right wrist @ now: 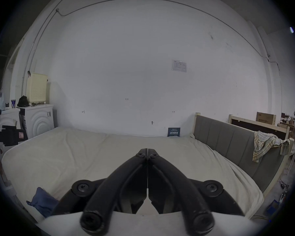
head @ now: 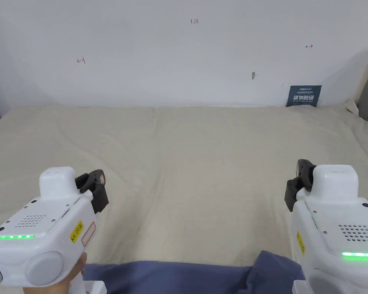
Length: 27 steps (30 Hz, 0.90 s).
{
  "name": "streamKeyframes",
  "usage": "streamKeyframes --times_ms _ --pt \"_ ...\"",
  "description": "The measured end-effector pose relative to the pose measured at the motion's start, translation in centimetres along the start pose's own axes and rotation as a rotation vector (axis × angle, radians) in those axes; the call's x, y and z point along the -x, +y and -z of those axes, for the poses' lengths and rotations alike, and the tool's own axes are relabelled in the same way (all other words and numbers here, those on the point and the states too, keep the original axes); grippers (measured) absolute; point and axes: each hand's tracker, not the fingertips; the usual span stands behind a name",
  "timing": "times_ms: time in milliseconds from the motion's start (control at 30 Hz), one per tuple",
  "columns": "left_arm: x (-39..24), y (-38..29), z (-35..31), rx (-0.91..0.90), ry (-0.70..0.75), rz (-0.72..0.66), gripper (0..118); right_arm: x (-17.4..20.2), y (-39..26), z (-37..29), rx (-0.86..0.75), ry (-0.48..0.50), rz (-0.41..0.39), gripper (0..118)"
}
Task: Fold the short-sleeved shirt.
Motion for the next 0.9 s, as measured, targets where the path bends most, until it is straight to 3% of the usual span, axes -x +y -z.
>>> streamKeyframes --times_ms 267,500,533,600,667,733,900 --pt "10.1 -2.4 1.9 0.397 -0.245 -0.437 0 1.1 -0.7 0.9 0.042 0.027 -0.028 0" --pt "18.8 -6.8 2.2 0.663 -0.257 -0.543 0 2.6 -1.4 1.5 0.064 0.042 -0.049 0" --pt "19.6 -7.5 2.3 0.692 -0.25 -0.55 4 2.8 -1.5 1.6 0.068 0.044 -0.053 0" --pt "20.9 -8.8 2.3 0.719 -0.202 -0.574 31 3.3 -1.8 1.8 0.076 0.049 -0.059 0" --pt "22.0 -10.1 2.7 0.745 -0.191 -0.599 47 3.6 -2.2 2.1 0.087 0.051 -0.061 0" --pt "22.7 -11.6 3.2 0.756 -0.18 -0.632 81 4.0 -2.6 2.5 0.105 0.049 -0.058 0" --pt "22.7 -15.0 4.8 0.809 -0.156 -0.628 87 4.4 -3.7 3.1 0.153 0.053 -0.074 0"
